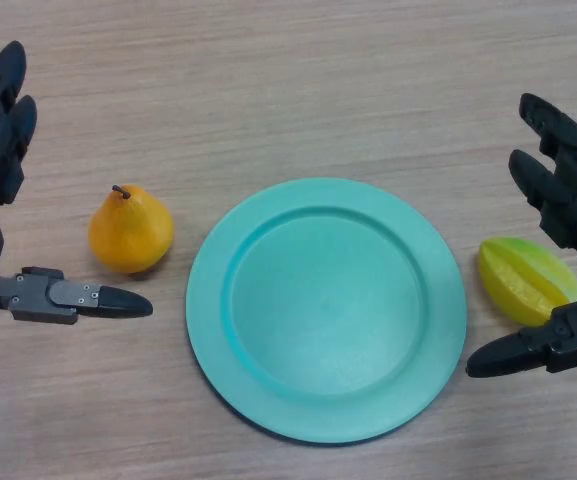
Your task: Pick up the yellow pear and place it on the plate
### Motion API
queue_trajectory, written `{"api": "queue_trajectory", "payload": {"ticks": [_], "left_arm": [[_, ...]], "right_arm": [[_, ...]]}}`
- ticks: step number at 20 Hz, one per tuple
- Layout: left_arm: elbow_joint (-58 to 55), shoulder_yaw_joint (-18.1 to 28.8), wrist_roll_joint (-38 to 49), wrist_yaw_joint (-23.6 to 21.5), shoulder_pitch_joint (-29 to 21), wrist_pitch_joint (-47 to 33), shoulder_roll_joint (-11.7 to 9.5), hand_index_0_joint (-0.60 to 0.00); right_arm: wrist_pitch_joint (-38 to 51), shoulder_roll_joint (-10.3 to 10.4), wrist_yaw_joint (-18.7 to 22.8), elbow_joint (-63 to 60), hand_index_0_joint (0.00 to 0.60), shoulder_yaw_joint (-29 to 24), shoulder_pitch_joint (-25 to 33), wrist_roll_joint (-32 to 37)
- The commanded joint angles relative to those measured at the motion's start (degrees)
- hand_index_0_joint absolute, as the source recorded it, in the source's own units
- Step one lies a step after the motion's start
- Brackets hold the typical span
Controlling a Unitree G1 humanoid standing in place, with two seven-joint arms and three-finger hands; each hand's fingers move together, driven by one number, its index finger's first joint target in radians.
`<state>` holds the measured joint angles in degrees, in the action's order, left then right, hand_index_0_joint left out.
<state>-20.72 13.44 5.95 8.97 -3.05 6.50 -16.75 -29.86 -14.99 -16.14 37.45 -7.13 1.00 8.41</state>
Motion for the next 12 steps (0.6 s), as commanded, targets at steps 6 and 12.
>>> {"api": "queue_trajectory", "payload": {"ticks": [6, 12], "left_arm": [[-2.8, 2.27, 0.03, -1.76, -2.11, -9.26, -2.49, 0.0], [-1.46, 1.47, 0.5, -1.4, -2.52, -8.51, -2.32, 0.0]], "right_arm": [[7.85, -1.66, 0.05, 3.27, 0.0, -4.05, 1.17, 0.6], [8.58, -1.69, 0.47, 4.12, 0.0, -4.62, 0.94, -0.48]]}}
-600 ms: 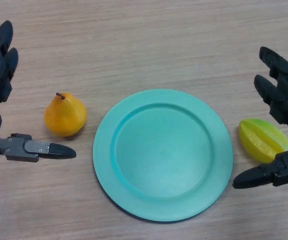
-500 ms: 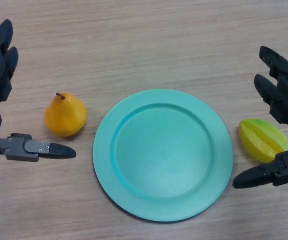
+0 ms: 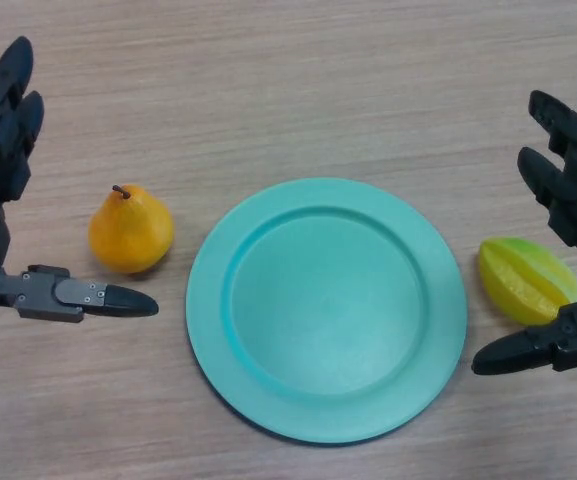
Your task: Pick up the yellow pear and place it on the plate
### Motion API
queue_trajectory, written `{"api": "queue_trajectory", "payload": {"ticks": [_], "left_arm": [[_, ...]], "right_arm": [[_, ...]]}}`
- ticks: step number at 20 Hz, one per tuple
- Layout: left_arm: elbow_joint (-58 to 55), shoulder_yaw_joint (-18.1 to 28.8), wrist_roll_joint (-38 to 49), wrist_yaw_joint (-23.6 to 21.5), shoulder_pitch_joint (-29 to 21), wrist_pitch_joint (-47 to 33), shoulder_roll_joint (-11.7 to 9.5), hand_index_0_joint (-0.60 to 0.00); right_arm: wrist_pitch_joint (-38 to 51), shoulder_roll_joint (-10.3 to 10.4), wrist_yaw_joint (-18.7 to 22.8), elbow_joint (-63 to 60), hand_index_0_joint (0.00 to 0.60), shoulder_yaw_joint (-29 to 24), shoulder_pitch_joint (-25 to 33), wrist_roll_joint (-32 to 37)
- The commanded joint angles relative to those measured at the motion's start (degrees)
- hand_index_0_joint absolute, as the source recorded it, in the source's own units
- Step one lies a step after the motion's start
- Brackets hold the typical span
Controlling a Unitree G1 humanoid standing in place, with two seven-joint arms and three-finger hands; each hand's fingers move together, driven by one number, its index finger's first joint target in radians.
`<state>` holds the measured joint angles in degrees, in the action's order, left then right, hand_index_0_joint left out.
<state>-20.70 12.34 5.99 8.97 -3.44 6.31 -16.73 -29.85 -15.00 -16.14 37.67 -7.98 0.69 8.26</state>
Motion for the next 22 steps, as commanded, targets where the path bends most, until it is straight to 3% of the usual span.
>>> {"api": "queue_trajectory", "payload": {"ticks": [1, 7, 22], "left_arm": [[0.4, 1.85, -0.37, -1.69, -2.75, -8.85, -2.38, 0.0], [15.17, -1.65, -6.38, -4.61, -7.86, -16.53, -3.18, 0.0], [50.72, -5.84, -11.81, -10.11, -21.67, -28.23, -4.2, 0.0]], "right_arm": [[9.41, -1.32, 0.56, 3.99, 0.0, -3.65, 0.61, -0.44], [7.96, -1.27, 0.44, 6.1, 0.0, -5.01, -0.39, 0.42], [8.91, -1.15, 0.59, 7.67, 0.0, -7.56, -1.58, 0.52]]}}
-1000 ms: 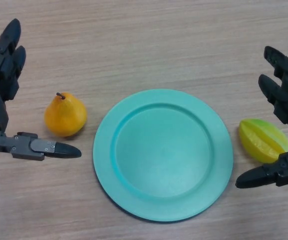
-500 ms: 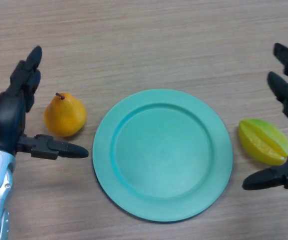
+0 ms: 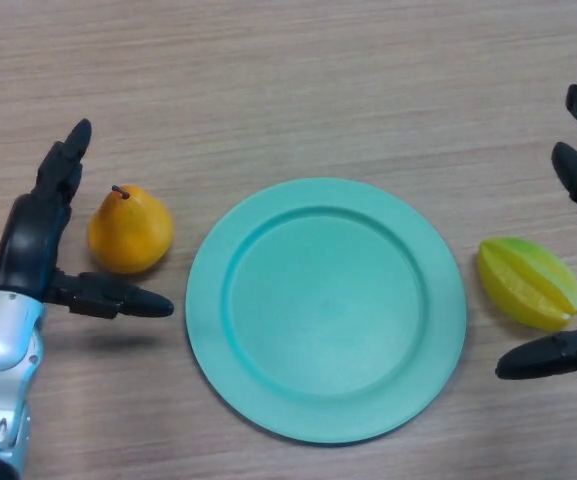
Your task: Pick up the yellow pear and place it on the plate
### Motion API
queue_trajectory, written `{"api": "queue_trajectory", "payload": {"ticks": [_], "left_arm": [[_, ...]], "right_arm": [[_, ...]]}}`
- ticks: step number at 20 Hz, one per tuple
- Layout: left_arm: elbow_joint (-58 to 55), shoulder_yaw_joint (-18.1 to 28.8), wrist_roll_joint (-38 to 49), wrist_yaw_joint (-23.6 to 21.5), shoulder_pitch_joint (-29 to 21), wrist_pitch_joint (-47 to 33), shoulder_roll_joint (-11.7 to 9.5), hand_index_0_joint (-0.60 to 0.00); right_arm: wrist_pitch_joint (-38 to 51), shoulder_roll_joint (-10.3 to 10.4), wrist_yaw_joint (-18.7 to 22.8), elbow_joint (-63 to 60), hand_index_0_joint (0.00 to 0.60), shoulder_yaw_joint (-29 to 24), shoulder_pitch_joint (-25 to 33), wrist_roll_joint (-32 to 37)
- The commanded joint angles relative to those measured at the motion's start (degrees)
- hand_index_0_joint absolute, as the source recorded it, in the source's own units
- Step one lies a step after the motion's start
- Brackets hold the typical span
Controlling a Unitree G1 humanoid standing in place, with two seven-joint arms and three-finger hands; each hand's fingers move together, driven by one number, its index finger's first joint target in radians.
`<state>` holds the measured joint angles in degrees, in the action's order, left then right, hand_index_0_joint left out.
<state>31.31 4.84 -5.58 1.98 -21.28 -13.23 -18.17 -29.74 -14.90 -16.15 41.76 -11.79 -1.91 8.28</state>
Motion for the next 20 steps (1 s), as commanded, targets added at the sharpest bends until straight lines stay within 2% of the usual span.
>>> {"api": "queue_trajectory", "payload": {"ticks": [1, 6, 9, 10, 11, 12, 13, 14, 15, 16, 17, 18, 19, 20], "left_arm": [[2.15, 0.98, -1.7, -4.21, -5.32, -10.16, -2.78, 0.0], [11.49, 0.05, -3.27, -5.83, -8.96, -14.9, -2.05, 0.0], [16.07, -1.07, -5.74, -8.74, -10.87, -21.1, -1.7, 0.0], [16.6, -1.26, -6.5, -9.39, -11.08, -21.93, -1.78, -0.05], [17.46, -1.49, -7.81, -10.56, -11.42, -22.9, -1.94, -0.2], [18.54, -1.86, -9.82, -12.27, -11.84, -23.85, -2.16, -0.301], [20.61, -2.55, -13.98, -15.76, -12.6, -25.5, -2.53, -0.45], [22.01, -2.8, -16.85, -17.87, -13.11, -26.44, -2.63, -0.55], [22.41, -2.76, -18.25, -18.71, -13.28, -26.65, -2.61, -0.6], [22.3, -2.7, -18.29, -18.71, -13.25, -26.57, -2.61, -0.551], [22.38, -2.67, -18.42, -18.85, -13.27, -26.54, -2.67, -0.401], [22.4, -2.65, -18.6, -19.08, -13.25, -26.45, -2.72, -0.302], [22.08, -2.59, -18.99, -19.58, -13.03, -26.03, -2.79, -0.152], [20.66, -2.27, -18.42, -18.9, -12.43, -25.22, -2.82, -0.052]], "right_arm": [[8.69, -1.13, 0.66, 3.71, 0.0, -4.03, 0.99, 0.79], [5.0, -0.96, 0.35, 6.22, 0.0, -6.05, -0.12, 4.05], [3.66, -0.81, 0.89, 7.35, 0.0, -7.22, -0.23, 5.26], [3.67, -0.82, 0.91, 7.41, 0.0, -7.31, -0.27, 5.29], [3.77, -0.84, 0.88, 7.42, 0.0, -7.29, -0.33, 5.18], [3.85, -0.87, 0.86, 7.43, 0.0, -7.28, -0.36, 5.05], [3.91, -0.9, 0.82, 7.54, 0.0, -7.35, -0.44, 4.88], [3.56, -0.83, 0.83, 7.84, 0.0, -7.54, -0.51, 5.05], [3.09, -0.88, 0.98, 8.09, 0.0, -7.67, -0.38, 5.12], [3.05, -0.92, 1.03, 8.09, 0.0, -7.64, -0.32, 5.02], [3.27, -0.88, 1.02, 8.02, 0.0, -7.52, -0.43, 4.79], [3.42, -0.87, 1.0, 7.96, 0.0, -7.41, -0.49, 4.58], [3.42, -0.94, 0.91, 7.94, 0.0, -7.19, -0.43, 4.2], [3.23, -0.99, 0.77, 8.0, 0.0, -7.06, -0.32, 4.03]]}}
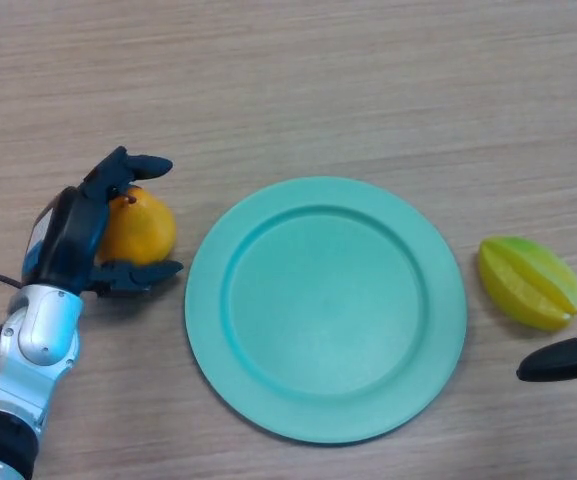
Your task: Pick up the yellow pear and place it on the plate
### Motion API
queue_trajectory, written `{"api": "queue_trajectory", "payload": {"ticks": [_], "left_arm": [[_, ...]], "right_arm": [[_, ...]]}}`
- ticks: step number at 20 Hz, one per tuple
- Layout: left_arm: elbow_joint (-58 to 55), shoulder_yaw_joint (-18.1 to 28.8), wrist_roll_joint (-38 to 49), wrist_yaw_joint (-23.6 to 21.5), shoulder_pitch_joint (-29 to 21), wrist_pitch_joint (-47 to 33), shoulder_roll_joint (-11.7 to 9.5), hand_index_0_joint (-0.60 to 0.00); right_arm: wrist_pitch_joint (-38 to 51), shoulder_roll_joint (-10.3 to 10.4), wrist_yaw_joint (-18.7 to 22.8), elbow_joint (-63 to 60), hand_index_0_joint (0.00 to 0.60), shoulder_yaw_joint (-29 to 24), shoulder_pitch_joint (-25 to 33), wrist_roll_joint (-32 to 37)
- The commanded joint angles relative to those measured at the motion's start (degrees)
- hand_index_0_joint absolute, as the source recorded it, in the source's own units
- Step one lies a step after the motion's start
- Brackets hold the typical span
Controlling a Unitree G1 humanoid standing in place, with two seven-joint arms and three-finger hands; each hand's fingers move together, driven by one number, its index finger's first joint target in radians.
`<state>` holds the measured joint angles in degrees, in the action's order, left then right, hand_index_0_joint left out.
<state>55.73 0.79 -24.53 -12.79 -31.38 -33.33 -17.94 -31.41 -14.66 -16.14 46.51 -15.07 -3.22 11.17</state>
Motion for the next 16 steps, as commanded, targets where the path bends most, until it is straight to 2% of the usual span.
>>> {"api": "queue_trajectory", "payload": {"ticks": [1, 4, 9, 15, 16], "left_arm": [[-6.27, 2.26, 1.31, -3.71, -1.54, -4.23, -3.17, 0.0], [-13.06, 2.9, 2.31, -2.54, 0.6, -2.45, -3.67, 0.0], [-32.68, 4.93, 7.7, 3.87, 6.68, 5.14, -3.28, 0.0], [-39.39, 6.78, 12.14, 6.03, 9.7, 8.77, -3.36, 0.0], [-39.57, 6.86, 12.51, 6.1, 9.83, 9.33, -3.3, -0.05]], "right_arm": [[5.18, -1.24, 0.67, 3.06, 0.0, -3.48, 1.2, 0.74], [4.66, -0.93, 0.63, 3.42, 0.0, -3.14, 0.94, 1.05], [4.12, -0.79, 1.26, 3.51, 0.0, -2.64, 1.18, 1.62], [3.97, -0.9, 0.86, 3.41, 0.0, -2.49, 1.08, 1.6], [3.98, -0.9, 0.84, 3.4, 0.0, -2.5, 1.05, 1.62]]}}
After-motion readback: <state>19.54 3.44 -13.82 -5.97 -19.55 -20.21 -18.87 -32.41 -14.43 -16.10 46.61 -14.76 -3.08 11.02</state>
